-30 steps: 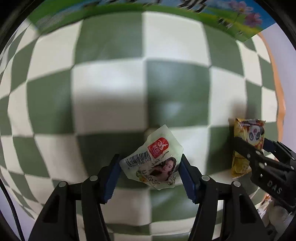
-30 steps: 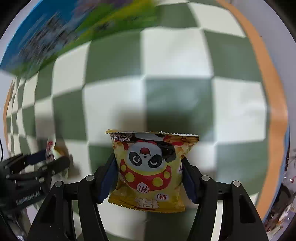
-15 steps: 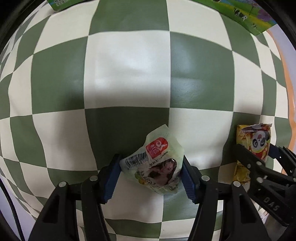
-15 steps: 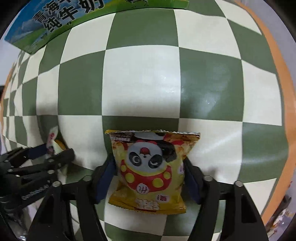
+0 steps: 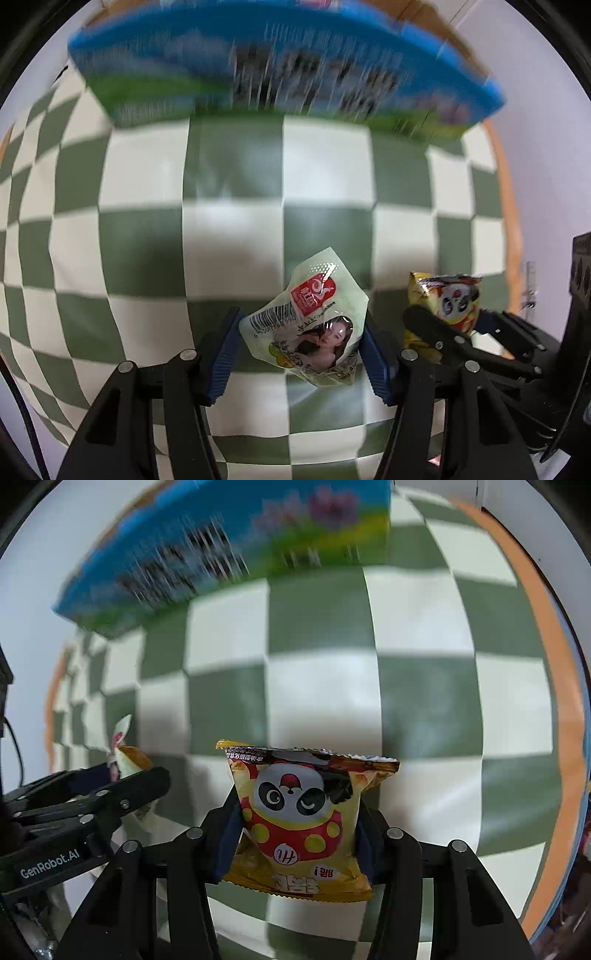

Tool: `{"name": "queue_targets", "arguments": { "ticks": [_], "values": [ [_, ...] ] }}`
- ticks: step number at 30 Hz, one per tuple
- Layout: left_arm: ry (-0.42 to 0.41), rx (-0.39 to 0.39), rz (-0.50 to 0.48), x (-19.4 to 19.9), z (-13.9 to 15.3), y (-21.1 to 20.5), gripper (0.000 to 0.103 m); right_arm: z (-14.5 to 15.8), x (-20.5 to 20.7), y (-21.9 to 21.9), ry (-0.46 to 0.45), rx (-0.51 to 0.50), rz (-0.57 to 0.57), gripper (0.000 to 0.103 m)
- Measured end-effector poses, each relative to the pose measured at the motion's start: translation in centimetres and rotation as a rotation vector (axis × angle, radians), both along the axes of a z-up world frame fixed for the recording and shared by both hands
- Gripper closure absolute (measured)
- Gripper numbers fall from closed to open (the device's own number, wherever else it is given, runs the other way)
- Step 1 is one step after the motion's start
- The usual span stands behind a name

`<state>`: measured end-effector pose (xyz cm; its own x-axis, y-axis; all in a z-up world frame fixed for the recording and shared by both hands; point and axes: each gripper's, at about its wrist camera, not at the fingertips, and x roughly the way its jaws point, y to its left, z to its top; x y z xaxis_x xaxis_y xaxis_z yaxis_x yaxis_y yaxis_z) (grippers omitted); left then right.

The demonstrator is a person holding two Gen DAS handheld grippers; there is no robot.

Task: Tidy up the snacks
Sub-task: 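Carry both packets into the cardboard box and open both tools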

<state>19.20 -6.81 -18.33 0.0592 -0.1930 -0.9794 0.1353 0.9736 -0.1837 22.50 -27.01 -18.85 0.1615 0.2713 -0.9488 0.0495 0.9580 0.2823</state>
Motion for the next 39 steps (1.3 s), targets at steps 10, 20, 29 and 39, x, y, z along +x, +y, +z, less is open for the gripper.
{"name": "queue_targets", "arguments": {
  "ticks": [10, 20, 29, 39],
  "values": [
    [-0.159, -0.086, 0.003, 8.5, 8.3, 0.1, 0.045, 10.8, 8.3, -2.1, -0.208, 0.119, -0.005, 0.048],
    [-0.126, 0.117, 0.025, 18.8, 5.0, 3.6, 0.044, 12.3, 19.4, -0.3, -0.262, 0.057, 0.047, 0.048],
    [-0.002, 0.113, 0.069, 21.0, 0.1, 5.1, 0.031, 5.8, 23.7, 2.1, -0.103, 0.018, 0.078, 0.02],
    [-0.058, 0.111, 0.077, 20.0, 1.1, 3.9, 0.009, 5.7, 23.4, 0.6, -0.11, -0.095, 0.047, 0.006]
  ]
}}
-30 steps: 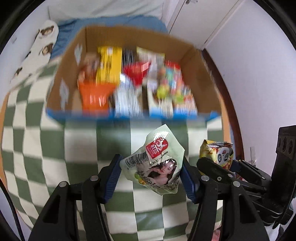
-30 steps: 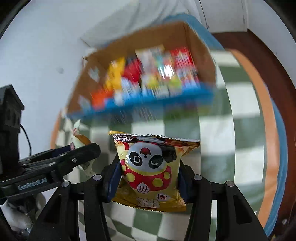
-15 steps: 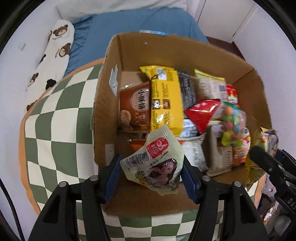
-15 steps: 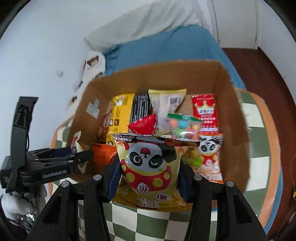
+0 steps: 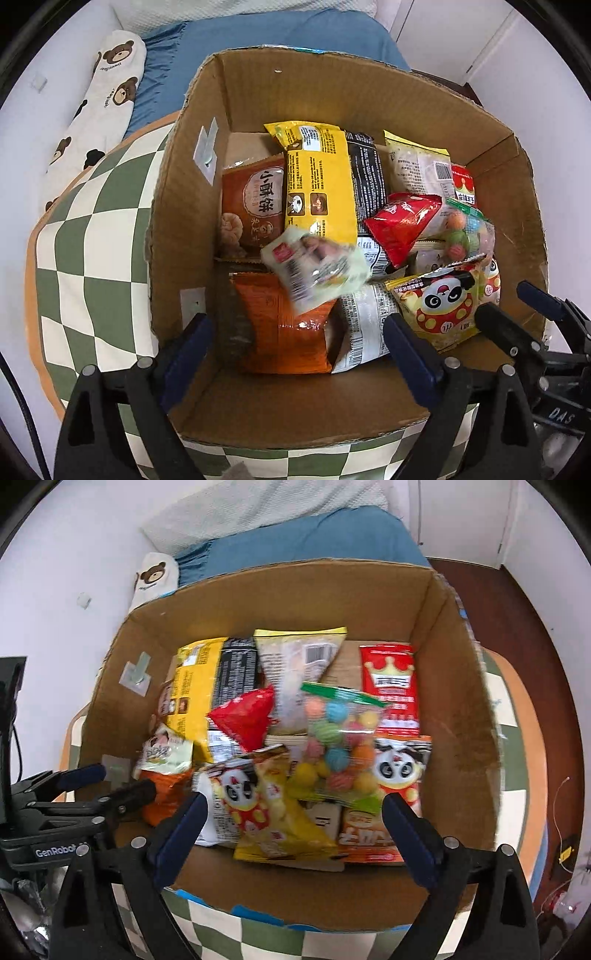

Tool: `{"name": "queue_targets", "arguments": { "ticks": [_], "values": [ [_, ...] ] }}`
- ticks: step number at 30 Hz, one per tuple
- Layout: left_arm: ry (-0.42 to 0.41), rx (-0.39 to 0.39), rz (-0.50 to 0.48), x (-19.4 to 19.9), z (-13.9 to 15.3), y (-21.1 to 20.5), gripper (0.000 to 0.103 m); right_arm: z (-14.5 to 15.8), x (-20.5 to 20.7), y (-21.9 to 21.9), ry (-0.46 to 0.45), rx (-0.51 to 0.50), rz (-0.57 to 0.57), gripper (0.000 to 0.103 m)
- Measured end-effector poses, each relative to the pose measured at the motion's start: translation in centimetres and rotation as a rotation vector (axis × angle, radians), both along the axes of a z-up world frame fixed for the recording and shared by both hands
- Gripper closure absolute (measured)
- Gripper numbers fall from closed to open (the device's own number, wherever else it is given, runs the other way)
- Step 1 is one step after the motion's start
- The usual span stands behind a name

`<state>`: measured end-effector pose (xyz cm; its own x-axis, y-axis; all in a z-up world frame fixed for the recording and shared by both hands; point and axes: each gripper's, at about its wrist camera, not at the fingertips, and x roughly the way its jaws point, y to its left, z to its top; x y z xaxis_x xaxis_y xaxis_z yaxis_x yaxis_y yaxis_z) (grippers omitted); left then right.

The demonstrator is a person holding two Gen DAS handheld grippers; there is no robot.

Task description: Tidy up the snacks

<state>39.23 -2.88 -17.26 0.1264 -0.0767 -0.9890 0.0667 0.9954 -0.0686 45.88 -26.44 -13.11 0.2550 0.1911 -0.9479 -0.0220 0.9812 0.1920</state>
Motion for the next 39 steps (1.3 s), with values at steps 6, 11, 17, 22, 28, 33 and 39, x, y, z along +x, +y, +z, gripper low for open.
{"name": "queue_targets", "arguments": {
  "ticks": [6, 11, 17, 22, 28, 33, 39],
  "values": [
    [-0.056, 0.017, 0.019, -1.4, 0.7, -0.2, 0.009, 0.9, -1.2, -1.6, -0.023, -0.042, -0.033, 0.006],
    [-0.119, 0.028, 0.026, -3.3, 2.0, -0.4, 0.009, 2.0, -2.6, -2.3, -0.053, -0.076, -0.047, 0.006],
    [-0.208, 0.019, 0.03, -6.0, 4.6, -0.5, 0.009, 4.7, -5.2, -2.6, -0.124, -0.109, -0.059, 0.005],
    [-0.288, 0.002, 0.03, -9.1, 7.7, -0.7, 0.009, 7.6, -8.0, -2.3, -0.198, -0.121, -0.057, 0.005],
    [-0.371, -0.008, 0.023, -13.6, 11.3, -0.8, 0.009, 11.7, -12.7, -2.1, -0.291, -0.104, -0.061, 0.005],
    [-0.419, -0.007, 0.018, -17.3, 13.8, -0.7, 0.009, 14.9, -17.1, -2.0, -0.366, -0.111, -0.062, 0.005],
    [-0.476, 0.032, 0.014, -21.2, 16.2, -0.8, 0.009, 18.6, -22.1, -1.9, -0.442, -0.127, -0.065, 0.003]
  ]
}}
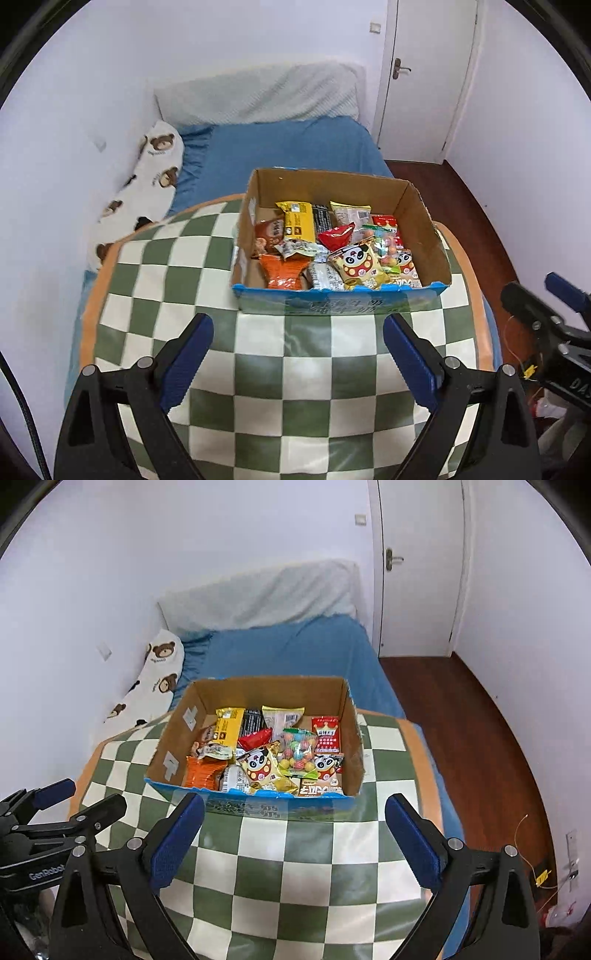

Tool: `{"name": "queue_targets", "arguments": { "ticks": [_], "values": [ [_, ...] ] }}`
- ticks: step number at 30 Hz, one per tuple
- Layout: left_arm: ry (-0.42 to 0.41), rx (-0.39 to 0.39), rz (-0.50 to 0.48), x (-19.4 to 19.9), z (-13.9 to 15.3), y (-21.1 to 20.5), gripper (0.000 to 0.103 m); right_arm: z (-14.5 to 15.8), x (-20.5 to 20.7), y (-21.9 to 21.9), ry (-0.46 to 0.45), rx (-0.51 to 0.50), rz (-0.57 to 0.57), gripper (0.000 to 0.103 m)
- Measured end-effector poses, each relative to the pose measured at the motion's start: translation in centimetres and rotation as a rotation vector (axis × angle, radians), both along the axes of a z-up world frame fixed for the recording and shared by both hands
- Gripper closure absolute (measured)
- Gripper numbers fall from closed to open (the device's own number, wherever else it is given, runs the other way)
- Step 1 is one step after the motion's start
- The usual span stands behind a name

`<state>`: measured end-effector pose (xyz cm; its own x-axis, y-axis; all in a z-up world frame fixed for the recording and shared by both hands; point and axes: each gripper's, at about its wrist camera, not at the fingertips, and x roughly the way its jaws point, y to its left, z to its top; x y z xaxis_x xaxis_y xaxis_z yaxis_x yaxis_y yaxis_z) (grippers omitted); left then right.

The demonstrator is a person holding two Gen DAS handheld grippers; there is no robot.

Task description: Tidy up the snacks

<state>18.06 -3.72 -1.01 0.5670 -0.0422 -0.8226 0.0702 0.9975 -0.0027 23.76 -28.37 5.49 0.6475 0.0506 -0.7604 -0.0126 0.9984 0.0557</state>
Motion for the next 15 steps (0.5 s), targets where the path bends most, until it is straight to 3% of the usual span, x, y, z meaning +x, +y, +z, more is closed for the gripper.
{"name": "queue_targets", "arguments": {
  "ticks": [15],
  "values": [
    [-0.08, -0.01, 0.016, -7.3, 4.1, 0.3, 0.009, 5.4, -9.3, 1.0, -0.104, -0.016, -0.002, 0.001]
  ]
}}
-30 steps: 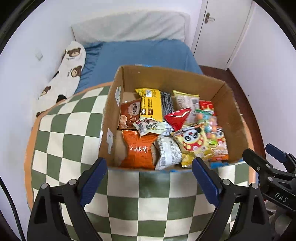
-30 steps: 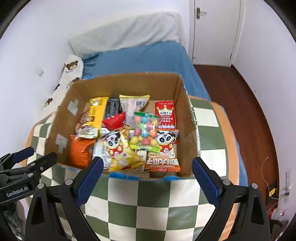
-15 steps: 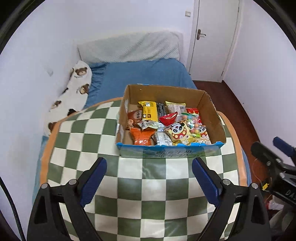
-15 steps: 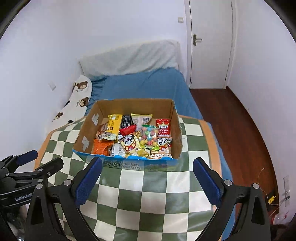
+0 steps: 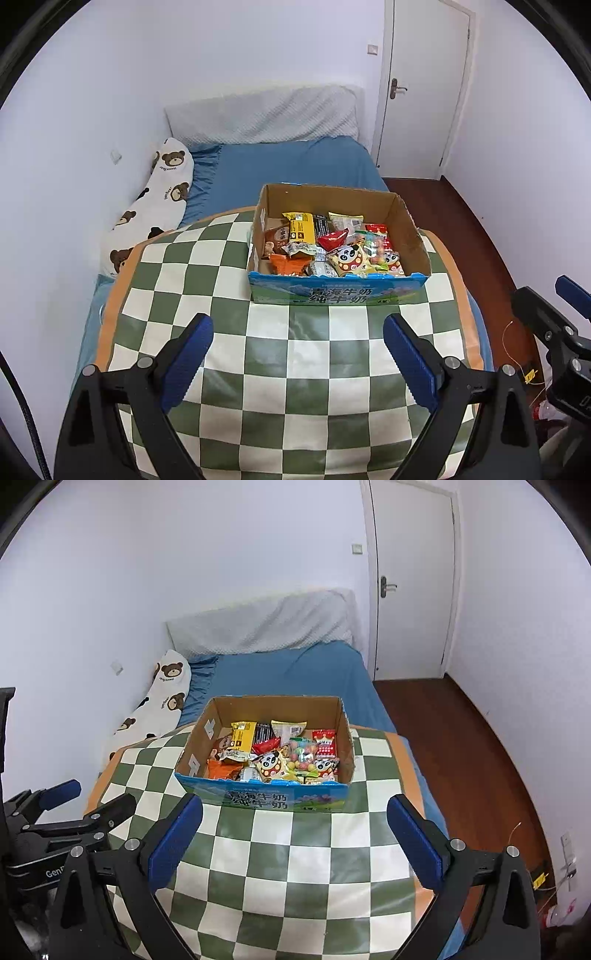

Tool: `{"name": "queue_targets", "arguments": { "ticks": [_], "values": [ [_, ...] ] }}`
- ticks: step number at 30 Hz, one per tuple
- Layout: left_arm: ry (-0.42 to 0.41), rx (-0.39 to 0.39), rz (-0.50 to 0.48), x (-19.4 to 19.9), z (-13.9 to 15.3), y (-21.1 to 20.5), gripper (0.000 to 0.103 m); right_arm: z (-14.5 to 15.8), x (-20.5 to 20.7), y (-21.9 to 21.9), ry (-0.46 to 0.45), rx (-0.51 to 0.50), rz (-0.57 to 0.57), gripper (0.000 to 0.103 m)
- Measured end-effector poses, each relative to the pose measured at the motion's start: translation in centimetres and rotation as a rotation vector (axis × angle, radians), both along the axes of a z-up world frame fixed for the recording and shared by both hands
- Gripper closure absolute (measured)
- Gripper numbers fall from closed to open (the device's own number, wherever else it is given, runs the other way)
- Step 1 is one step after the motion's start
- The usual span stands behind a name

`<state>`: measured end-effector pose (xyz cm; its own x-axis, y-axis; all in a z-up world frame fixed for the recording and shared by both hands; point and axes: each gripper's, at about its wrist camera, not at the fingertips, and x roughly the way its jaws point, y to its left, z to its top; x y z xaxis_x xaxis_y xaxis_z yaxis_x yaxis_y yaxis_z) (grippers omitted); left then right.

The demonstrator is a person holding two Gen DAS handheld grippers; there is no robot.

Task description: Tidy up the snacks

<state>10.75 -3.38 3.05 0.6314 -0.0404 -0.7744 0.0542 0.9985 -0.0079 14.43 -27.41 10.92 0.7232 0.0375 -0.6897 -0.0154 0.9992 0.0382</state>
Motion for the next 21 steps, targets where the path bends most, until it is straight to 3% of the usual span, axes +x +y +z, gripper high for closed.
{"name": "queue_targets", "arguments": {
  "ticks": [10, 14, 16, 21],
  "values": [
    [-0.035, 0.002, 0.004, -1.8, 1.1, 0.4, 0.009, 0.9, -2.1, 0.7, -0.009, 0.003, 0.015, 0.001],
    [-0.046, -0.014, 0.011, -1.4, 1.0, 0.6, 0.009, 0.7, -1.9, 0.6, -0.015, -0.002, 0.009, 0.001],
    [-0.051, -0.03, 0.009, -0.9, 0.7, 0.7, 0.003, 0.2, -1.3, 0.6, -0.012, -0.009, -0.001, 0.0],
    [-0.07, 0.002, 0.025, 0.9, 0.0, 0.5, 0.001, -0.8, 0.7, 0.1, -0.009, -0.009, -0.031, 0.0]
  ]
}}
